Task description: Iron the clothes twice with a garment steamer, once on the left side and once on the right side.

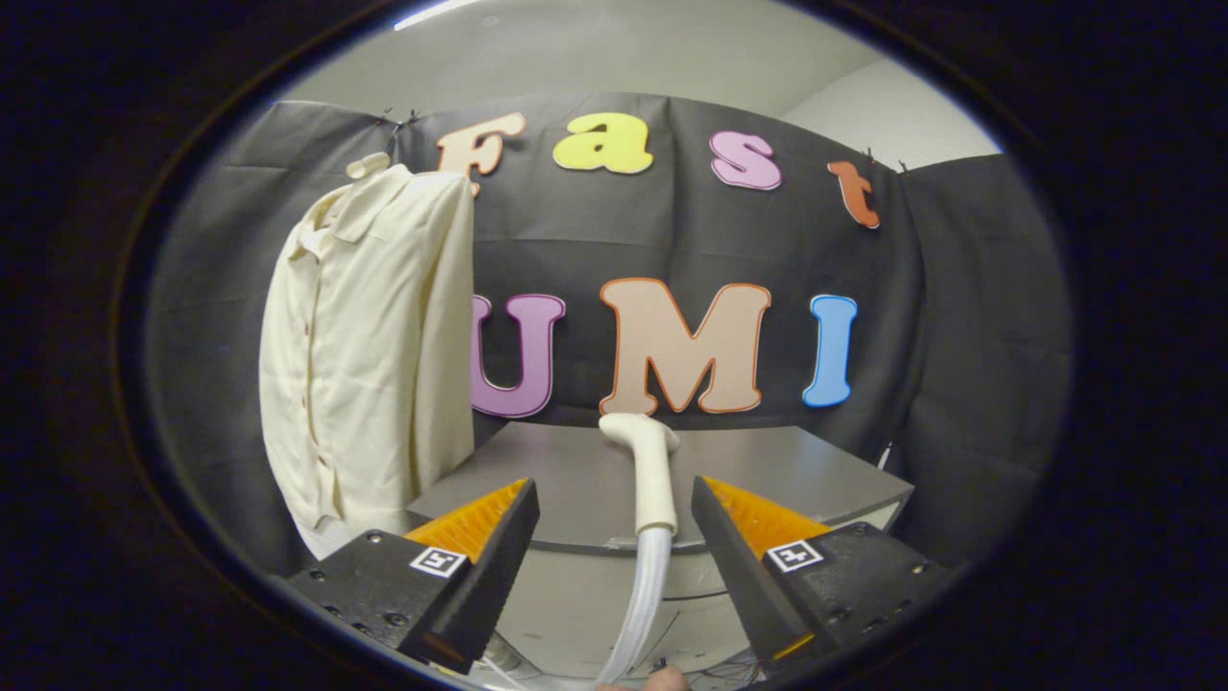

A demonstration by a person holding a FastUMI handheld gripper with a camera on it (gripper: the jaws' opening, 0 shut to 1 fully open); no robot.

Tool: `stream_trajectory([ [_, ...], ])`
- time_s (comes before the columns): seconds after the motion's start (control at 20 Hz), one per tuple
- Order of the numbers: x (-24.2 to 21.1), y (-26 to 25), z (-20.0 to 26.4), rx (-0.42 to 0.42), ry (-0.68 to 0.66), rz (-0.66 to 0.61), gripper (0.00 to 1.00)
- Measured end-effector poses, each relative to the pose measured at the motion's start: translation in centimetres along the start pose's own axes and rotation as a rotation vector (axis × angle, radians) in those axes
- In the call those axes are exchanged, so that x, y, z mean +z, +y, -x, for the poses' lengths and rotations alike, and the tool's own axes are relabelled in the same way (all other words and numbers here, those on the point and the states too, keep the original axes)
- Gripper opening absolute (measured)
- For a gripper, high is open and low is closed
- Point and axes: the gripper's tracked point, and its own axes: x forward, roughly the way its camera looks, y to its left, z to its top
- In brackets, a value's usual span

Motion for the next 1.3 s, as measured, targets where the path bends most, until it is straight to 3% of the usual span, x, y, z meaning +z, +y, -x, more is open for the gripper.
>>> stream_trajectory([
  [0.55,-5.0,-1.0,-11.5,-0.037,0.218,-0.027,0.98],
  [0.65,-6.0,-1.5,-12.7,-0.052,0.265,-0.007,0.93],
  [0.85,-7.0,-2.7,-13.7,-0.068,0.321,-0.055,0.70],
  [1.0,-6.7,-2.8,-13.9,-0.053,0.315,-0.081,0.41],
  [1.1,-6.6,-2.8,-13.4,-0.055,0.324,-0.037,0.39],
  [1.3,-5.8,-1.3,-10.6,-0.033,0.305,-0.073,0.36],
])
